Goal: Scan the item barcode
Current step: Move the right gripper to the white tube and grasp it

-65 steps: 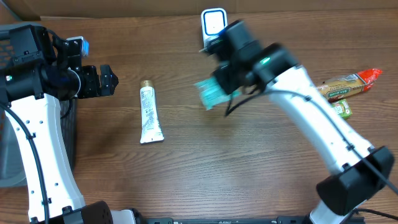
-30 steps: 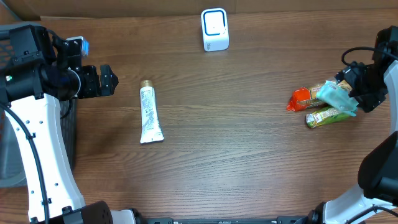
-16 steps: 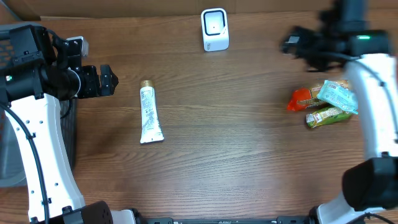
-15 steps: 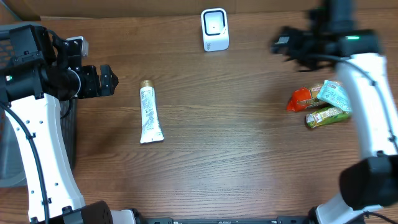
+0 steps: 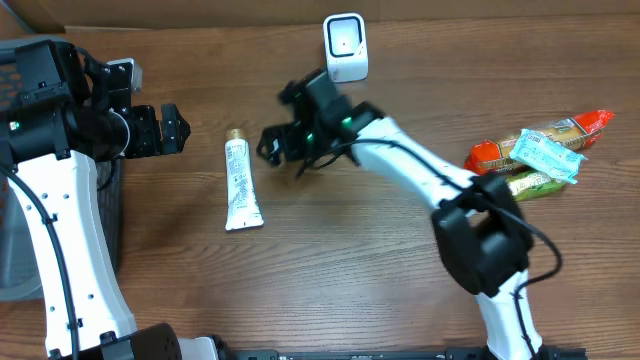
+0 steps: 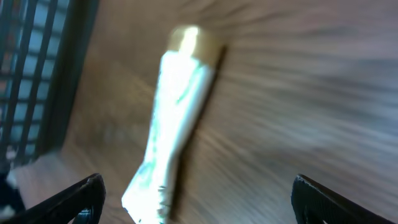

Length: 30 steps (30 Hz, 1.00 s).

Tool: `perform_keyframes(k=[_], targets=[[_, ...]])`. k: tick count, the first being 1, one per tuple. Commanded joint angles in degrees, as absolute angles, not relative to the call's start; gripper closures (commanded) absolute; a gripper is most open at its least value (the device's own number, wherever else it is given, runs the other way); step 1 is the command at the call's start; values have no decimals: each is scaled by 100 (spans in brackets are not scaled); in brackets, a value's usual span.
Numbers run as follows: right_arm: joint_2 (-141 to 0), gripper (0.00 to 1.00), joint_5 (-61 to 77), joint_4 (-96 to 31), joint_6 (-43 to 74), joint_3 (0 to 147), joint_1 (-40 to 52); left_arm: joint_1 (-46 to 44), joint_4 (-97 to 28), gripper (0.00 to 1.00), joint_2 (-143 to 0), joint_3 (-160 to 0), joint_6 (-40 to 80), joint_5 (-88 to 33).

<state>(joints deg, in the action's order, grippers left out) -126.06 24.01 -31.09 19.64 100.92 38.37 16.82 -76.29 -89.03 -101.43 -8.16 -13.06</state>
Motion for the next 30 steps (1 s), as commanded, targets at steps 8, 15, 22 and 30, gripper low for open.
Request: perform_keyframes(k=[8, 15, 22, 30], targets=[[-13461, 11, 2812, -2200, 1966, 10162, 4394, 1675, -7625, 0, -8927, -10204, -967, -1293], [-13797, 15, 2272, -1750, 1966, 10162, 4768, 1675, -7625, 1, -8927, -10204, -965, -1293], [-14011, 73, 2231, -1691, 2185, 10162, 4976, 1675, -7625, 0, -8927, -10204, -967, -1293], [-13791, 96, 3260, -2029, 2633, 10171, 4270, 1675, -7625, 1, -8927, -10204, -965, -1291]])
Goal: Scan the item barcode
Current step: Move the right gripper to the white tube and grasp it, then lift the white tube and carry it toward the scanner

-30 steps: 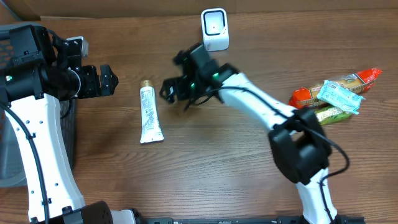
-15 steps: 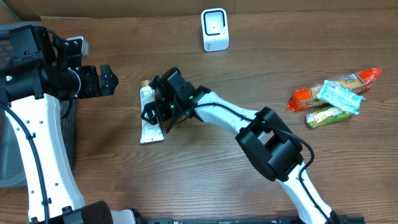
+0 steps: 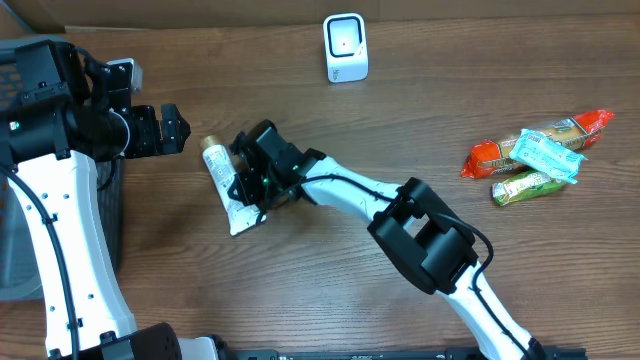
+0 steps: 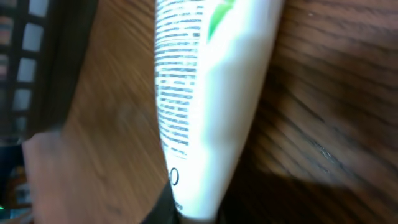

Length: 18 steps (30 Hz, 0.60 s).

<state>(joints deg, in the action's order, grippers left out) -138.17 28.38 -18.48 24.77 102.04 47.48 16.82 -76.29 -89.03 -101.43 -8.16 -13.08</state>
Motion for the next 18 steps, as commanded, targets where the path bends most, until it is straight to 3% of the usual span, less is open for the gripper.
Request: perform_keyframes(k=[1, 10, 18], targets=[[-13727, 96, 3522, -2088, 2628, 10171, 4091, 1675, -7625, 1, -8927, -10204, -965, -1291], [-13078, 96, 6278, -2541, 1822, 10171, 2421, 1675, -7625, 0, -8927, -10204, -965, -1293], [-11832, 96, 5787, -4053, -141, 10171, 1785, 1675, -7623, 0, -8927, -10204, -965, -1293]])
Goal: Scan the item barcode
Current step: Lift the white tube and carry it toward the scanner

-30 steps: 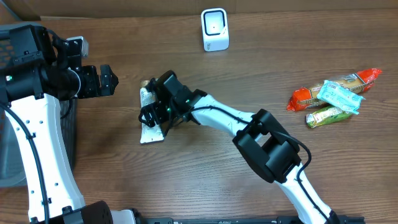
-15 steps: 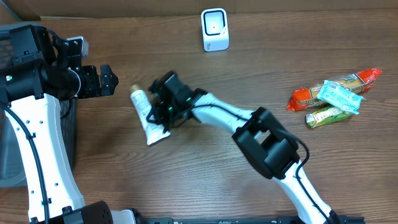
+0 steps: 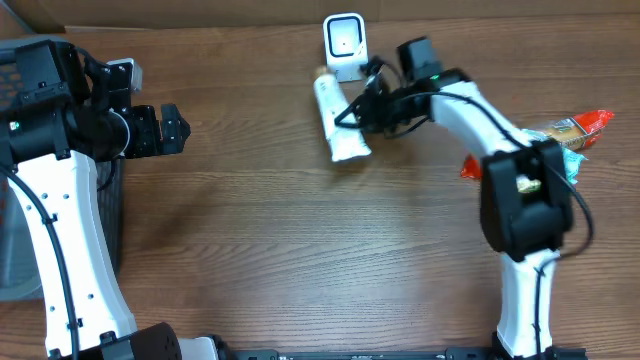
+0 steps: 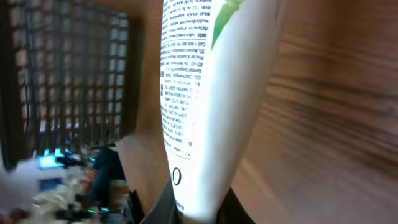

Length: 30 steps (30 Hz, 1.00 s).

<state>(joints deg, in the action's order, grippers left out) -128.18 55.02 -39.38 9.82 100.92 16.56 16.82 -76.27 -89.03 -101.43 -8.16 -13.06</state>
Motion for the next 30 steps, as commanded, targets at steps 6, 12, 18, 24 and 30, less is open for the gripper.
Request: perform_keyframes(k=[6, 12, 18, 24, 30], targets=[[-10689, 96, 5507, -4626, -1081, 10171, 1765, 1675, -7625, 0, -8927, -10204, -965, -1293], [-10119, 96, 5555, -4622, -1079, 10171, 1653, 1675, -7623, 0, -8927, -10204, -967, -1293], [-10119, 96, 5546, -4633, -1079, 10165, 1653, 1675, -7625, 0, -8927, -10204, -967, -1291], [-10119, 96, 4748, -4246, -401, 10165, 1653, 1675, -7623, 0, -8927, -10204, -965, -1293], [-10119, 96, 4733, -4121, -403, 10165, 1653, 1675, -7625, 0, -8927, -10204, -965, -1291]])
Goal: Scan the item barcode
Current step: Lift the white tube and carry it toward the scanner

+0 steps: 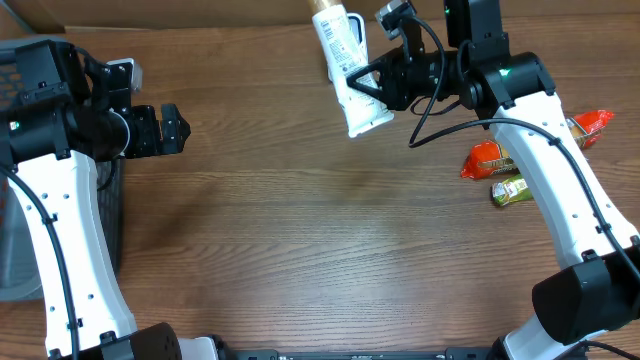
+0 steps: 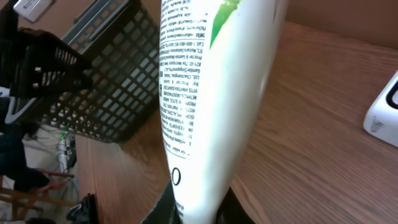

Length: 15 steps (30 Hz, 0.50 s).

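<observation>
A white tube with a gold cap (image 1: 347, 62) hangs in the air at the back middle of the table, with my right gripper (image 1: 372, 86) shut on its flat crimped end. In the right wrist view the tube (image 2: 211, 93) fills the middle, small print facing the camera, and rises from the gripper (image 2: 196, 208). A corner of the white scanner (image 2: 384, 113) shows at the right edge of that view; in the overhead view the tube covers it. My left gripper (image 1: 172, 128) stands open at the left, holding nothing.
A black mesh basket (image 2: 93, 81) stands at the table's left edge, under my left arm (image 1: 60, 200). Several snack packets (image 1: 498, 160) lie at the right side, partly under my right arm.
My right gripper, still shut on the tube, is now higher and further right. The tube looks larger in the overhead view, and its cap reaches the top edge.
The tube lay flat at left centre with my right gripper open near it. Then the gripper was shut on its crimped end there. Later the tube was held beside the scanner at the back, and now it hangs above the scanner. My left arm stayed still.
</observation>
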Tool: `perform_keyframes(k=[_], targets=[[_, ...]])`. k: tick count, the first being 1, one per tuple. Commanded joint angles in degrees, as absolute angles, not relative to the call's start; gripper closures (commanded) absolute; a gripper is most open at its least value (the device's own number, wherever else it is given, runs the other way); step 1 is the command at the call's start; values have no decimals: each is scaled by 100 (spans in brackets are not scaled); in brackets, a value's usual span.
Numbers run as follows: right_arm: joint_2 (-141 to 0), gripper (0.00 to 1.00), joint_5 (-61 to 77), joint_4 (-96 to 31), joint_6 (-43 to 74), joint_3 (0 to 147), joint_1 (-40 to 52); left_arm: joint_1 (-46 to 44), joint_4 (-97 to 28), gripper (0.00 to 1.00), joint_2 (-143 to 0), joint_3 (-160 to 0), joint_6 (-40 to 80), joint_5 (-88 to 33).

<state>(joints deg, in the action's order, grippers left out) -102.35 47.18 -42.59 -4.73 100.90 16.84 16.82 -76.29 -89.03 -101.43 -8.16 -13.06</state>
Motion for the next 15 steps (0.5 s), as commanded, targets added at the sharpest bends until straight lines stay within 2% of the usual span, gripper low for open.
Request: perform_keyframes(k=[1, 6, 9, 15], targets=[[-10119, 96, 4711, -4115, -397, 10165, 1653, 1675, -7625, 0, -8927, -10204, -965, -1291], [-10119, 96, 4324, -4032, -268, 10165, 1702, 1675, -7625, 1, -8927, -10204, -965, -1293], [-10121, 96, 2989, -3935, 143, 10165, 1881, 1675, -7625, 0, -8927, -10204, -965, -1293], [-10250, 96, 246, -3575, -25, 10165, 2488, 1675, -7625, 1, -8927, -10204, -965, -1293]])
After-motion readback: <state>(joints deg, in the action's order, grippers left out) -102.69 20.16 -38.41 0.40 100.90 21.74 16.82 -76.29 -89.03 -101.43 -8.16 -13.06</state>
